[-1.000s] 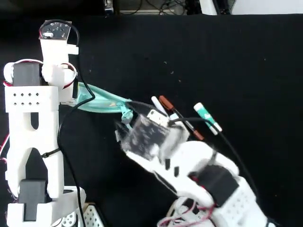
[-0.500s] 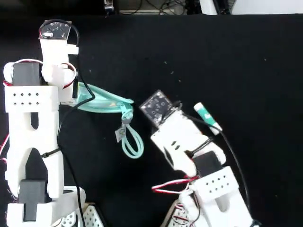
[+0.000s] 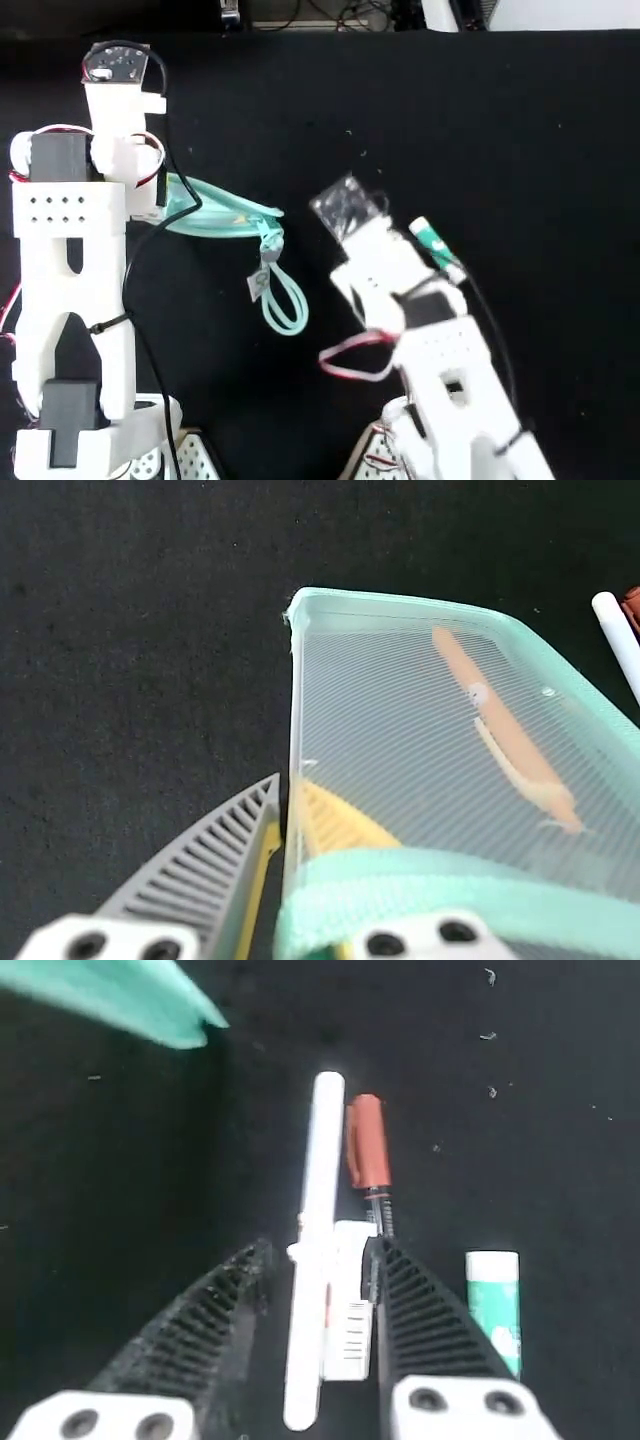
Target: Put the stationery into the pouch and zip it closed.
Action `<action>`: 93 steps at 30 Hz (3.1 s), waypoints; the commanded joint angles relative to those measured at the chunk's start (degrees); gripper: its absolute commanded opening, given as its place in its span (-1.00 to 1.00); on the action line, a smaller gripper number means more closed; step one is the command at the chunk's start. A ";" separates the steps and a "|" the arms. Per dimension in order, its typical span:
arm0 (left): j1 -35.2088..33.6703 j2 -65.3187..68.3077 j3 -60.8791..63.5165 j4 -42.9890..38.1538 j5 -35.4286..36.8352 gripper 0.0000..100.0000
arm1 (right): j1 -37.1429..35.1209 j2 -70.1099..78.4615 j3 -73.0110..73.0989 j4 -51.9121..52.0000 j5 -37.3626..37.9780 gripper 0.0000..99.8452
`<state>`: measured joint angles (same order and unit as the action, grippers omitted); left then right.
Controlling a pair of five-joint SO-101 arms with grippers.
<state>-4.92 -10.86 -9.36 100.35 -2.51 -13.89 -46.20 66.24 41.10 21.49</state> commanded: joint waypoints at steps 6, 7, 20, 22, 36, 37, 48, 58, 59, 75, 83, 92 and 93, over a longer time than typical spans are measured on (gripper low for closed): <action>-5.14 0.44 -0.31 0.53 0.35 -0.94 | 2.02 29.41 -16.66 -7.74 0.18 -0.69; -5.49 0.44 -0.31 0.53 0.35 -0.94 | 2.02 32.04 -18.24 -8.09 0.18 -0.69; -5.32 0.44 1.45 0.35 -1.76 -0.94 | -2.29 48.57 -30.55 -5.36 0.79 -0.70; -5.41 0.44 1.80 0.26 -2.29 -0.94 | -2.29 50.15 -32.66 -3.34 2.46 -0.70; -5.49 0.44 1.80 0.26 -2.29 -0.94 | 0.26 45.49 -34.95 10.55 1.05 -0.98; -5.49 0.44 1.80 0.26 -2.29 -0.94 | 0.18 41.71 -31.52 10.55 1.05 -0.98; -5.41 0.44 1.80 0.26 -2.29 -0.94 | 0.18 18.95 -4.79 15.03 3.69 -0.85; -5.41 0.44 1.80 0.26 -2.11 -0.94 | -1.32 23.52 -9.71 16.62 7.21 -0.65; -5.41 0.44 1.80 0.26 -2.11 -0.94 | -2.29 24.22 -10.77 16.62 5.98 -0.64; -5.41 0.44 1.80 0.26 -2.29 -0.94 | -3.43 46.20 -23.87 13.63 2.55 -0.99; -5.41 0.44 1.80 0.26 -2.29 -0.94 | -3.52 26.33 -17.01 14.59 2.55 -0.98; -5.32 0.44 1.80 0.26 -2.29 -0.94 | -4.31 -19.82 -25.54 30.51 0.18 -0.98; -5.32 0.44 1.80 0.26 -2.29 -0.94 | -4.84 -23.25 -27.82 30.68 -1.05 -0.98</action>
<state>-9.14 -10.86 -7.96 100.26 -4.26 -17.49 -54.81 45.85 69.85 23.16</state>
